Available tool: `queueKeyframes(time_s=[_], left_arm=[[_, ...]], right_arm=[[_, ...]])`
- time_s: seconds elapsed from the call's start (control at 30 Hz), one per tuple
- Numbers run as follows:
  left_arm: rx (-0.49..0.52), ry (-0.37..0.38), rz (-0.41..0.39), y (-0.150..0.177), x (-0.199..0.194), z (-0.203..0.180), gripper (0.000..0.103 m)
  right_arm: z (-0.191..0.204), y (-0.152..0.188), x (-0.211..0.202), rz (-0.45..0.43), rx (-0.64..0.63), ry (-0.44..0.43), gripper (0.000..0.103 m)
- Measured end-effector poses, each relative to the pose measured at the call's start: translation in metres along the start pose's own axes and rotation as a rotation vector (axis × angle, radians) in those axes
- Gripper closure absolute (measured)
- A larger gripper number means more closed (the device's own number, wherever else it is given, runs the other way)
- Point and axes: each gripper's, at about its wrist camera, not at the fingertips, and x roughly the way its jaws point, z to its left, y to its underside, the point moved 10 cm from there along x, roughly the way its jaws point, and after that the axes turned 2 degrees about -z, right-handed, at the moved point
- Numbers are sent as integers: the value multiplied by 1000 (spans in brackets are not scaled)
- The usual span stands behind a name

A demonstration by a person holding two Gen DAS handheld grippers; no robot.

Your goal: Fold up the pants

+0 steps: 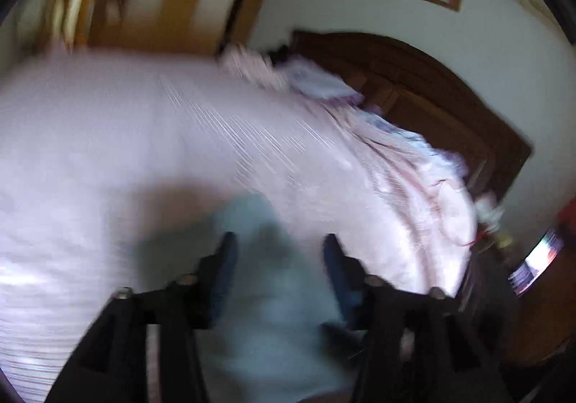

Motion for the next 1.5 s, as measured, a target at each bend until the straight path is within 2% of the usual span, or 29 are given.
queueKeyframes(time_s=[0.03, 0.1, 0.17, 0.23, 0.3, 0.37, 0.4, 0.43, 0.47, 0.5, 0.53, 0.63, 0.7, 0.73, 0.8, 0.83, 0.87, 0.93, 0.97, 1.0, 1.1, 1.2, 1.27, 1.33, 1.4, 1.47, 1.5], left_arm=[[81, -28, -24, 6, -16, 0, 39], [202, -73, -41, 28, -39, -3, 22], [261, -79, -6, 59, -49, -10, 21], [286, -72, 35, 87, -48, -21, 21], [306, -139, 49, 107, -37, -22, 21], [308, -226, 42, 114, -21, -23, 21], [302, -250, 37, 114, -15, -22, 25], [300, -272, 26, 112, -9, -22, 30], [314, -285, 2, 109, -5, -23, 49], [336, -299, -13, 106, -2, -24, 85], [369, -326, -15, 105, -2, -23, 98], [335, -400, -64, 98, -22, -8, 97], [320, -477, -59, 103, -35, 7, 98], [307, -488, -42, 109, -36, 14, 98], [284, -477, 13, 125, -31, 22, 98], [286, -469, 41, 135, -27, 23, 98], [288, -448, 59, 142, -24, 20, 98], [272, -309, 114, 152, -16, 6, 95], [273, -268, 111, 151, -18, 1, 82], [272, -231, 94, 148, -22, -4, 73], [198, -145, 38, 134, -35, -2, 69], [86, -132, -3, 116, -46, 19, 69], [79, -192, -32, 104, -51, 29, 69], [130, -235, -67, 93, -54, 29, 68], [126, -221, -86, 82, -56, 24, 68], [86, -188, -82, 71, -52, 21, 68], [75, -160, -68, 69, -44, 17, 68]], right_arm=[[-8, -3, 0, -1, 64, -27, 43], [-24, -8, 3, -3, 194, -87, 43], [-36, -17, 7, -13, 295, -145, 43], [-43, -29, 18, -2, 417, -239, 43], [-41, -33, 36, 72, 504, -319, 43], [-36, -34, 53, 142, 529, -305, 44], [-31, -33, 54, 144, 511, -288, 50], [-24, -38, 56, 144, 458, -255, 62], [-20, -40, 56, 147, 424, -237, 73], [-11, -44, 56, 156, 374, -212, 94], [-3, -46, 55, 157, 346, -206, 99], [23, -56, 47, 149, 311, -277, 101], [31, -54, 45, 157, 317, -326, 101], [34, -51, 50, 172, 298, -325, 101], [32, -38, 67, 229, 214, -250, 101], [26, -26, 75, 258, 162, -177, 101], [21, -21, 77, 258, 140, -147, 101], [14, -20, 71, 236, 146, -134, 101], [11, -22, 68, 228, 163, -135, 101], [5, -27, 62, 209, 181, -128, 101], [-6, -44, 48, 159, 215, -135, 102], [-14, -55, 41, 116, 197, -90, 101], [-20, -46, 58, 169, 176, -47, 98], [-21, -21, 83, 300, 141, -37, 91], [-25, -21, 87, 279, 92, 8, 81], [-25, -28, 84, 261, 72, 17, 74], [-26, -31, 82, 260, 81, 22, 67]])
